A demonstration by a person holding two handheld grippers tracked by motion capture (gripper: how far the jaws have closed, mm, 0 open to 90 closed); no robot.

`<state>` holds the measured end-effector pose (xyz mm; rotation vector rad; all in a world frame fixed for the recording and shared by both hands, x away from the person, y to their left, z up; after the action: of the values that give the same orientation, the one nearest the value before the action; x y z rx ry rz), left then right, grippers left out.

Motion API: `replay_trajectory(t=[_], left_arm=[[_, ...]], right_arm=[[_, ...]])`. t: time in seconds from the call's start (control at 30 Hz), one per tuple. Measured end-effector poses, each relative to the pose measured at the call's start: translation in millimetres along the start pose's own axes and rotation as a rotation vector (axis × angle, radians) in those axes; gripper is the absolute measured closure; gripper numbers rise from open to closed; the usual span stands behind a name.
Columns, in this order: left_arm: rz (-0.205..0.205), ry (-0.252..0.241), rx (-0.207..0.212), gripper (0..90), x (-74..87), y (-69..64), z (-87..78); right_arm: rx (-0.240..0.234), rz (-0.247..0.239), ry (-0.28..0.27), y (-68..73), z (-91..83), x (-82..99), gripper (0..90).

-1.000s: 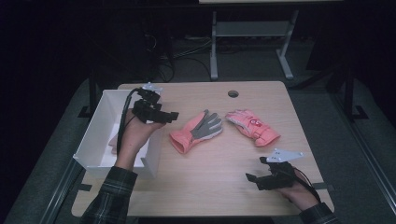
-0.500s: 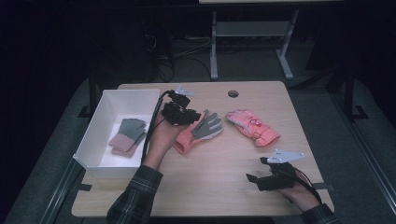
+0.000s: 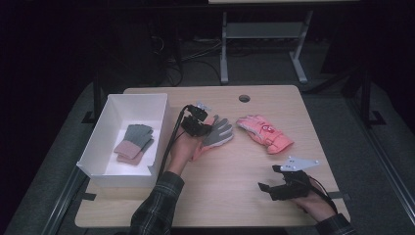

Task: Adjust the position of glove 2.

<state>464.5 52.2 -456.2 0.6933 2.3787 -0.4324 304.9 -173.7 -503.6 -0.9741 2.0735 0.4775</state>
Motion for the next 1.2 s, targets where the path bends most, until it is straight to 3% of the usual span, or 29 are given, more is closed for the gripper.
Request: replay_trajectory(t=[0.3,0.4,0.6,0.87,1.2], left_arm=[[-0.022,0.039,-0.007,89.5,16.4,9.4,23.1],[-0.044,0.049,0.02,89.6,21.2,9.3,27.8],[-0.039,0.069,0.037,89.7,26.5,5.5,29.9],[-0.035,0.081,0.1,89.7,35.6,-8.1,21.5],[-0.009,0.094,0.176,89.7,46.4,-37.1,14.1]], right_arm=[[-0.004,-0.001,0.001,0.9,0.8,0.0,13.6],[-0.005,-0.001,0.001,0.9,0.5,0.1,13.6],[-0.006,-0.001,0.001,0.9,0.5,0.1,13.6],[-0.003,-0.001,0.001,0.9,0.8,0.0,13.6],[-0.001,-0.002,-0.002,1.4,0.7,-0.5,13.6]])
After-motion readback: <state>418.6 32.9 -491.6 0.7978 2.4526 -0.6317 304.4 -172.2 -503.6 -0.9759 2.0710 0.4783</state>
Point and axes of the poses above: each handheld gripper's, and its own axes: z roughly forward along the jaws, x roughly out of its underside, y roughly to its left, the point moved 8 cm from there along z, roughly forward along the jaws, and after that the axes turned 8 degrees about -z, right-handed, at the moved point
